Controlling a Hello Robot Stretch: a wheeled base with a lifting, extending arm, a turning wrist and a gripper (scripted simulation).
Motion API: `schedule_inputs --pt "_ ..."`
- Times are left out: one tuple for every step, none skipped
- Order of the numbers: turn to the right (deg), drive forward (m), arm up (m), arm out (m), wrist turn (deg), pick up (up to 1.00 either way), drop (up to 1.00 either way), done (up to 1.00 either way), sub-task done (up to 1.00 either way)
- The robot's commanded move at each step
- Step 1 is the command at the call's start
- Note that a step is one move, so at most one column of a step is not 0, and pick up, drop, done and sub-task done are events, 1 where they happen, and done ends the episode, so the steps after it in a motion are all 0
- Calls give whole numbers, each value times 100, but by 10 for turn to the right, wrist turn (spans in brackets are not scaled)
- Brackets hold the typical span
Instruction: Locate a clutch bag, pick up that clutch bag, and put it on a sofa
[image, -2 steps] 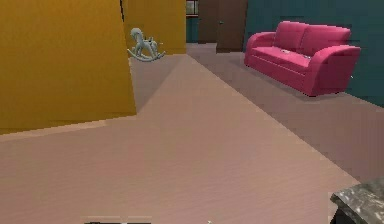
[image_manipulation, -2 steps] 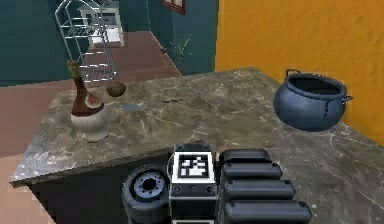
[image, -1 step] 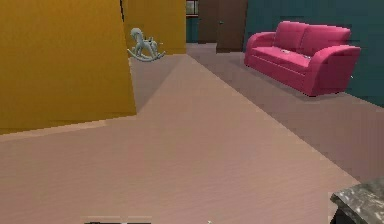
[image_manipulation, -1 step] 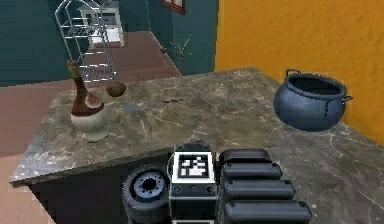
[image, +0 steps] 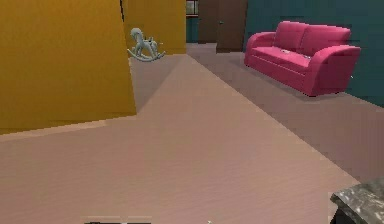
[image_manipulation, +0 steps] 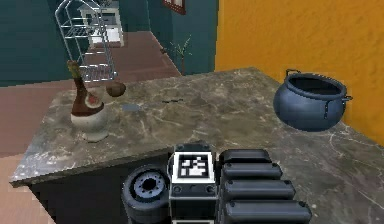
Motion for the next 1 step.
schedule_inputs --pt "330 0 0 0 0 0 0 0 0"
